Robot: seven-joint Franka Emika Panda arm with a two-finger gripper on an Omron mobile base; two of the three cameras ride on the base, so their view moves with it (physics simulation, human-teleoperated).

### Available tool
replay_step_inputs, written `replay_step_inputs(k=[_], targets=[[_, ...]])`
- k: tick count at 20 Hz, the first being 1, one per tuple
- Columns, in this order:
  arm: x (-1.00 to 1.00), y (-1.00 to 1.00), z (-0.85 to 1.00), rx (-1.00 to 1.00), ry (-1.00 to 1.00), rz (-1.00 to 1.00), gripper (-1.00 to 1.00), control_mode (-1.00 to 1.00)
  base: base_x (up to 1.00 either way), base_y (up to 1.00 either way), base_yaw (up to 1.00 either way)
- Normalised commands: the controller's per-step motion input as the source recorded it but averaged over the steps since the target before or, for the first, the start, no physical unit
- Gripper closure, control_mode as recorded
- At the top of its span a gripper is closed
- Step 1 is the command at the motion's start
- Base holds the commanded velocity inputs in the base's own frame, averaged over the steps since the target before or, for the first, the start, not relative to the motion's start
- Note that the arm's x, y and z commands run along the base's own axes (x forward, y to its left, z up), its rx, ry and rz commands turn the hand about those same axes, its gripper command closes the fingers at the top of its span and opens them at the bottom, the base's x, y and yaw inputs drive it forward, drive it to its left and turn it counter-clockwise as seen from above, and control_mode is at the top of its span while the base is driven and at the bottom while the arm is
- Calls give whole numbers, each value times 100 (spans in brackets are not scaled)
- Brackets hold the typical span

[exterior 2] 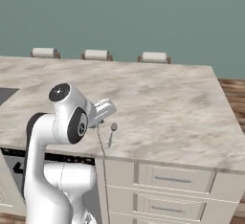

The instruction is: Organize the utensils by type. Pick up the wooden spoons from the counter and place them in the open cabinet. Then pick up the metallic utensils from the counter and place them in the open drawer.

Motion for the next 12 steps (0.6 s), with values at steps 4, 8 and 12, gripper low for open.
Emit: replay_step_inputs(k=[4, 8, 12], targets=[[0, 0, 0, 0, 0, 0, 100, 100, -68, 0, 21], [0, 0, 0, 0, 0, 0, 100, 100, -41, 0, 39], [0, 0, 0, 0, 0, 0, 100, 100, -23, 12, 50]])
